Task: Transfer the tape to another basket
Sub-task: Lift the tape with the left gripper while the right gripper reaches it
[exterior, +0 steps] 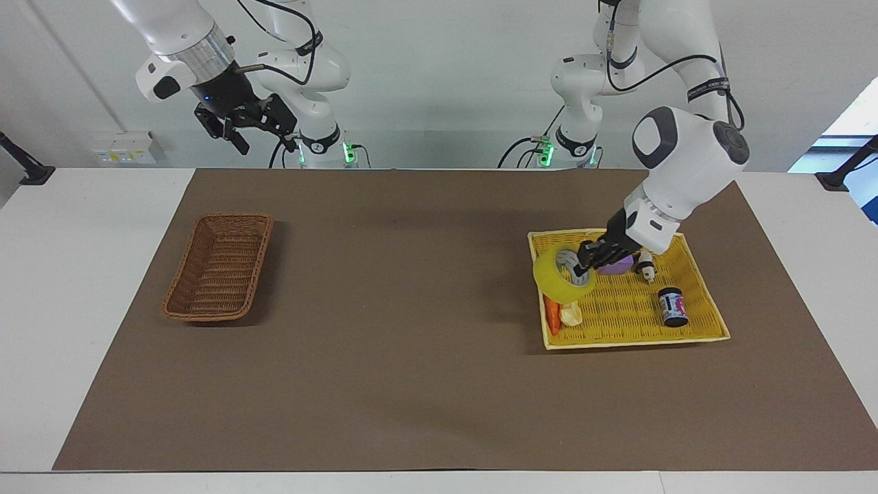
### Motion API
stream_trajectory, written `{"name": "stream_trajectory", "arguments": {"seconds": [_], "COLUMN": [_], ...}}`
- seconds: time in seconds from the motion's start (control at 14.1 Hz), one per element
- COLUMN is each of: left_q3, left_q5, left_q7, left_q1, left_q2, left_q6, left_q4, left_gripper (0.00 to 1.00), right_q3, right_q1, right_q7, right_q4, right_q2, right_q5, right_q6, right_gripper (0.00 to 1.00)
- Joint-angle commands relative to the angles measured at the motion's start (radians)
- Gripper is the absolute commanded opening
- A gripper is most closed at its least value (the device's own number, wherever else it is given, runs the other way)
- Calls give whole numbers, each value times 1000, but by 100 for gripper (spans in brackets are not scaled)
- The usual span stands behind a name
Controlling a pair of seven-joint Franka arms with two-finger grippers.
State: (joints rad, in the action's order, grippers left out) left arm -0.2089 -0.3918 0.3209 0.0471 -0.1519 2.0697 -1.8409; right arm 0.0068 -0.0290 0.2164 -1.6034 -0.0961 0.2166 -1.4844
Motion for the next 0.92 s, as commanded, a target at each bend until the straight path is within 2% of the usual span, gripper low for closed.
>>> {"name": "stream_trajectory", "arguments": {"seconds": [0.0,0.14,0.36,0.64,0.85], "left_q3": [19,19,17,13,13], "left_q5": [-61,-105,-160,-271,-271], "left_q7": [47,56,55,55,55], "left_q1": [83,141,220,339,422], "left_q2": [3,6,9,11,3], "left_q6": [-23,-14,12,165,208], "left_q4": [26,25,26,15,26], "left_gripper": [0,0,0,0,0], "right_q3": [4,4,5,5,5], "right_q1": [-40,-66,-74,-138,-157], "right_q7": [98,147,173,284,270], "right_q4": [-35,-36,-41,-81,-125], "right_q2": [-1,16,39,70,82], "right_q5": [42,46,76,138,158], "right_q6": [-85,-140,-158,-267,-281], "right_gripper": [100,100,100,100,100]}}
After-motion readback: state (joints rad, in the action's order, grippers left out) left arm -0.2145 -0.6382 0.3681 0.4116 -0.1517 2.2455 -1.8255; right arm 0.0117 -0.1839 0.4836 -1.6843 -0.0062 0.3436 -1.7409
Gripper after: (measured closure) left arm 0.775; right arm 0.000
